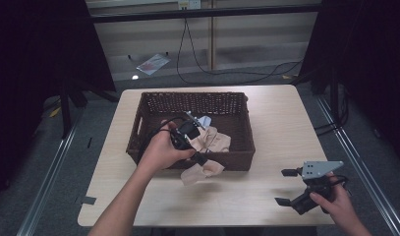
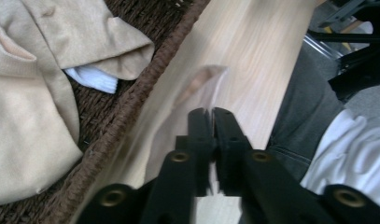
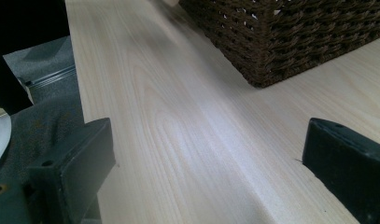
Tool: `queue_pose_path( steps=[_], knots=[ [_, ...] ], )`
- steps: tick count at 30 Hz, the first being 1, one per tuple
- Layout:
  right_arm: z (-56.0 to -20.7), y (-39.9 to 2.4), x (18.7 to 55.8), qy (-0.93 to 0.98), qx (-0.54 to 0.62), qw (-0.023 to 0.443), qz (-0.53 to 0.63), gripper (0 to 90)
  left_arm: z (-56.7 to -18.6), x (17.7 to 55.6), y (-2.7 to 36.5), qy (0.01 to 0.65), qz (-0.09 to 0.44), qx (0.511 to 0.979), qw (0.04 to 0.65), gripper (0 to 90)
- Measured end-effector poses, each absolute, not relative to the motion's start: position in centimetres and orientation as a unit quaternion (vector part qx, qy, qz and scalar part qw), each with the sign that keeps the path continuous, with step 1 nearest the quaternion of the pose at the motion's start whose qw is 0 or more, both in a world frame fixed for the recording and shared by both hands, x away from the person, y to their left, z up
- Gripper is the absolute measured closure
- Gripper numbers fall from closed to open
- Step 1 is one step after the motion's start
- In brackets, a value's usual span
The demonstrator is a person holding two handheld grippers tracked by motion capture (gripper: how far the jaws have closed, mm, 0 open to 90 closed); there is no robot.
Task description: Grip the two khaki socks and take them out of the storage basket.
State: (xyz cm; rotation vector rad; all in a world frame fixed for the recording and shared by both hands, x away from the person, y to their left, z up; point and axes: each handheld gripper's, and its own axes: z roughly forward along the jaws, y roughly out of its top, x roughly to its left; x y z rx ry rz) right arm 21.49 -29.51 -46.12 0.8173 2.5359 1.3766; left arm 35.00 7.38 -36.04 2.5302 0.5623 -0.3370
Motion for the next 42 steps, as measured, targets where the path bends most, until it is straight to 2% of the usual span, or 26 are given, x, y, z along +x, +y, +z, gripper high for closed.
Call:
queue_pose_path(
  steps=[1,5,12,14,15,17,18,19,23,42],
  knots=[
    [-46.1,-29.5,21.5,0.843,0.271,0.071,0.459,1.7,-36.0,35.1,7.4,0.208,-0.124,0.934,0.262,73.3],
    [-46.1,-29.5,21.5,0.843,0.272,0.070,0.458,1.7,-35.4,35.2,7.6,0.216,-0.112,0.932,0.271,58.5],
    [-46.2,-29.4,21.5,0.845,0.269,0.069,0.457,1.7,-33.4,36.9,8.0,0.236,-0.077,0.930,0.270,49.3],
    [-46.2,-29.4,21.5,0.845,0.269,0.068,0.457,1.6,-33.3,37.4,8.0,0.242,-0.068,0.930,0.267,41.9],
    [-46.2,-29.4,21.5,0.845,0.269,0.068,0.457,1.6,-33.4,38.1,8.2,0.254,-0.059,0.929,0.263,41.9],
    [-46.2,-29.4,21.5,0.845,0.269,0.068,0.457,1.7,-33.6,38.8,8.3,0.265,-0.051,0.928,0.257,34.5],
    [-46.2,-29.4,21.5,0.845,0.269,0.068,0.457,1.6,-33.8,39.3,8.5,0.272,-0.045,0.926,0.258,34.5],
    [-46.2,-29.4,21.5,0.846,0.269,0.069,0.456,1.6,-34.1,39.7,8.5,0.272,-0.035,0.927,0.255,29.9],
    [-46.2,-29.5,21.5,0.845,0.269,0.068,0.458,1.7,-35.5,41.0,8.6,0.282,-0.022,0.928,0.243,21.3],
    [-46.2,-29.4,21.5,0.845,0.267,0.067,0.458,1.6,-41.0,44.9,9.6,0.296,-0.011,0.930,0.218,20.7]
  ],
)
